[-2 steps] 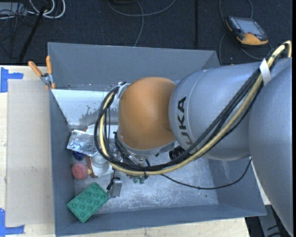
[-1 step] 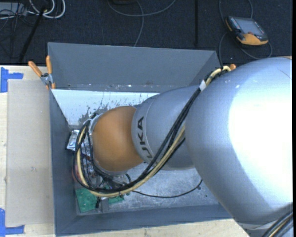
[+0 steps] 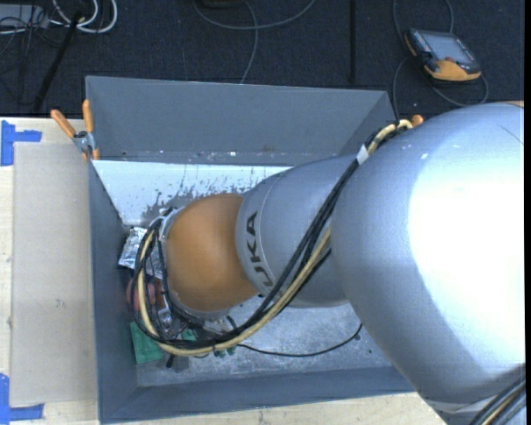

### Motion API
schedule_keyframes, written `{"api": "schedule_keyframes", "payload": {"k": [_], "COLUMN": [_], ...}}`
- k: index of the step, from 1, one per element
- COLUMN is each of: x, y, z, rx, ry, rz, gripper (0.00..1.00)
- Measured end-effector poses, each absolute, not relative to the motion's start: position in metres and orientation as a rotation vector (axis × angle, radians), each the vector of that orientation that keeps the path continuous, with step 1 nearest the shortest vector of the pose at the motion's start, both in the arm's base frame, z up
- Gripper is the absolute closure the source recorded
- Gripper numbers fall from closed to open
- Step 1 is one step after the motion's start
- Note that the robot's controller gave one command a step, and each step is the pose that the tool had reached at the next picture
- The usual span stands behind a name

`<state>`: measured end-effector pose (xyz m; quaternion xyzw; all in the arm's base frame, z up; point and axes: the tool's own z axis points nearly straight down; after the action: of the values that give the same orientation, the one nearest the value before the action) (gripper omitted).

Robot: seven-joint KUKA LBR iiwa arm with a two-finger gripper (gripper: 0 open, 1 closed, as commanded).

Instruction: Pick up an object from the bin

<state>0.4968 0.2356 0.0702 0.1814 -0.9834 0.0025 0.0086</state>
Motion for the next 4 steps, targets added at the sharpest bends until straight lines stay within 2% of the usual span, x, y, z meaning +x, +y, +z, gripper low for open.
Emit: {"api": "schedule_keyframes", "payload": {"k": [1,2,3,4], "x": [0.495,0.492,0.492,0.55], "y": [0.233,0.202,0.202,0.192], "z": [0.219,0.198,0.199,0.089], "rx": [0.614,1.392,1.388,1.766], "ry": [-3.09,-2.814,-2.817,-2.594], "rz": [-0.003,0.0,-0.002,-0.003], "gripper": [1.0,1.0,0.0,0.0]}}
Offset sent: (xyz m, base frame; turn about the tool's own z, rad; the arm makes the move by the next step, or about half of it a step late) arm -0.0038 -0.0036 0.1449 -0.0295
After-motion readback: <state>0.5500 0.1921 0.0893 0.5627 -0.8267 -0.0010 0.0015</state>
